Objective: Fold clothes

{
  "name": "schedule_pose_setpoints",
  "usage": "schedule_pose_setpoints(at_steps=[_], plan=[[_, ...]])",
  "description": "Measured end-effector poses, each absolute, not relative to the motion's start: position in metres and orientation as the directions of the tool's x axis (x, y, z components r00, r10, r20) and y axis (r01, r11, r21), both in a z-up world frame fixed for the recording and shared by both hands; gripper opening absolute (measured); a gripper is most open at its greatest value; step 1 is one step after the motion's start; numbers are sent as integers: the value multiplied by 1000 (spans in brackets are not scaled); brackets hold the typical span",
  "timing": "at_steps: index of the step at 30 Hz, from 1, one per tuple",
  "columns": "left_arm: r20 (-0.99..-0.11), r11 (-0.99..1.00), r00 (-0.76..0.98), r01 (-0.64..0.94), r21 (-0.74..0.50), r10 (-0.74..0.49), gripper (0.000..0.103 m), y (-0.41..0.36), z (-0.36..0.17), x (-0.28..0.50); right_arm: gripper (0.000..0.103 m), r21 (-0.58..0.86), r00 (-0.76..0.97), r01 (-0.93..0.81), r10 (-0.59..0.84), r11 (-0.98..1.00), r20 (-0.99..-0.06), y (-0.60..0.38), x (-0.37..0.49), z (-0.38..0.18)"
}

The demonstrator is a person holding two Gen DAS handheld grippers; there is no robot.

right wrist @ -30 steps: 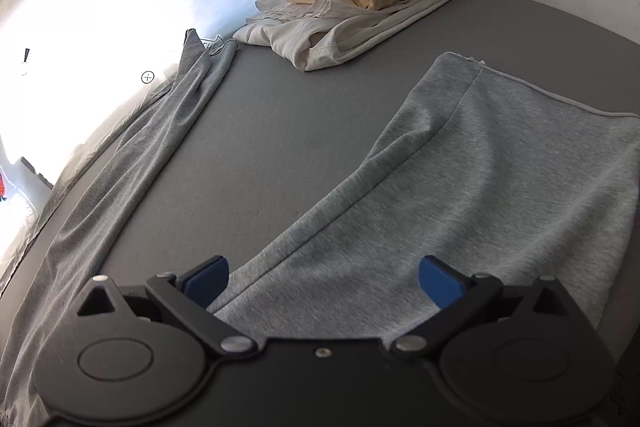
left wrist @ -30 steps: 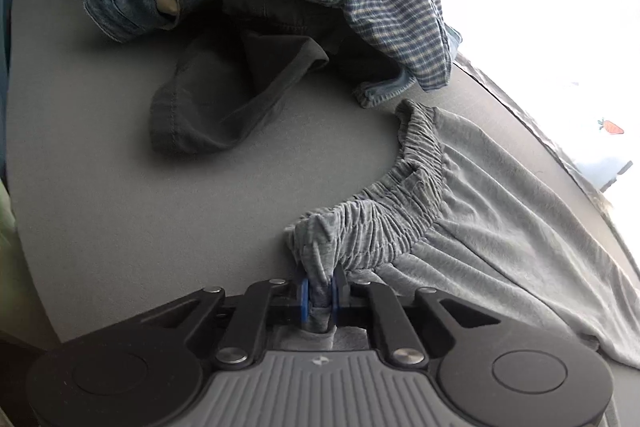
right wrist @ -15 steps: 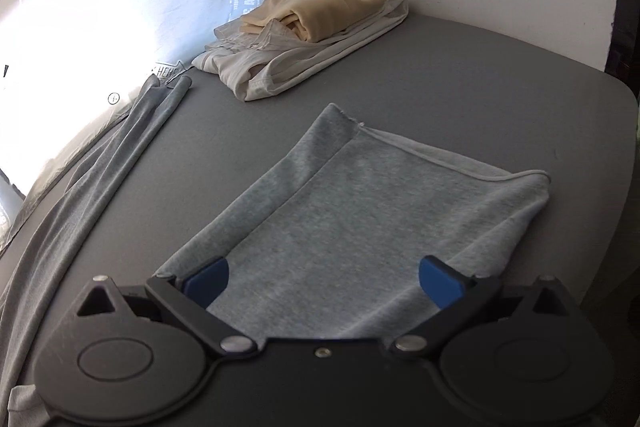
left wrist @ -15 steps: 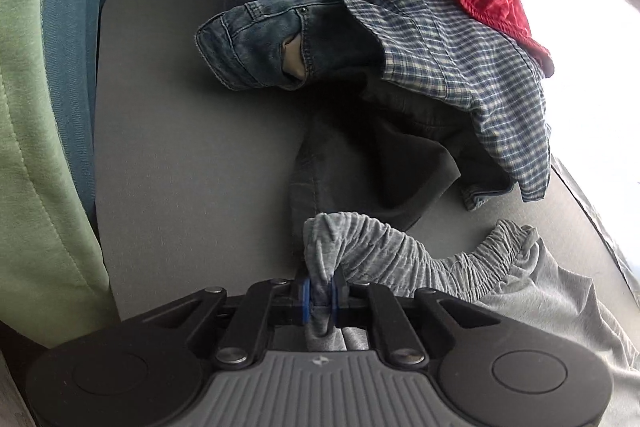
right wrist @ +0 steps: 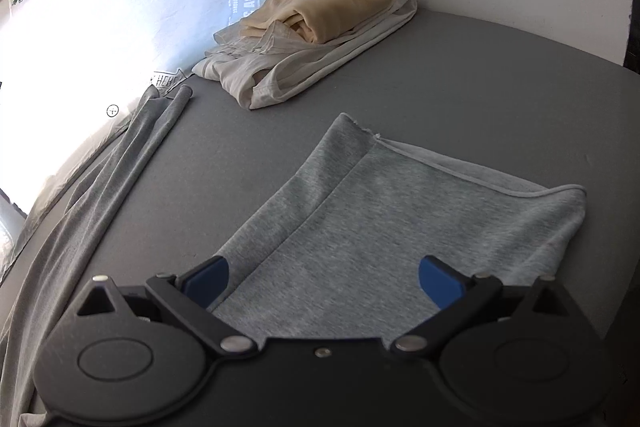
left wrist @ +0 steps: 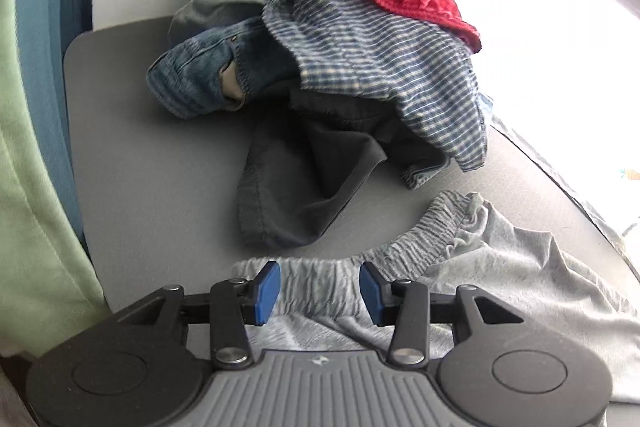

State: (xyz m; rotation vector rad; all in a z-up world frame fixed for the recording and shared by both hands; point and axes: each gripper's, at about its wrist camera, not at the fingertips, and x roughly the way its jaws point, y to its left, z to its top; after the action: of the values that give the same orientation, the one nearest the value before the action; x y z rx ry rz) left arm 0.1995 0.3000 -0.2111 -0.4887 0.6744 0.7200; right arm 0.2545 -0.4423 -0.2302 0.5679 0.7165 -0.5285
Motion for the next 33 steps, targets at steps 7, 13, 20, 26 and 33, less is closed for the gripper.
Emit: schedule_pose_setpoints(at_steps=[7,13,20,26,33], plan=[[-706,837,619,-543,-67,345,56,283,-213,277,103,270,651,528,-179,805,-737,-400,319,-228],[-768,895,592,-442,-56,244,57,297,-259,376,103,210,644,433,-138,877,-752,-356,360,-223],[-767,844,594,-519,-135,243,39,314,-290,419,103,159,611,379,-117,911,-783,-328,383,-221],[-688,802,552,-593,73,472,19,322,-284,424,103,172,598,374,-95,911,-796,-327,403,-227],[-735,758,439,-634,155,517,30,310,-292,437,103,180,615,333,-68,925,-786,-337,433,-234]])
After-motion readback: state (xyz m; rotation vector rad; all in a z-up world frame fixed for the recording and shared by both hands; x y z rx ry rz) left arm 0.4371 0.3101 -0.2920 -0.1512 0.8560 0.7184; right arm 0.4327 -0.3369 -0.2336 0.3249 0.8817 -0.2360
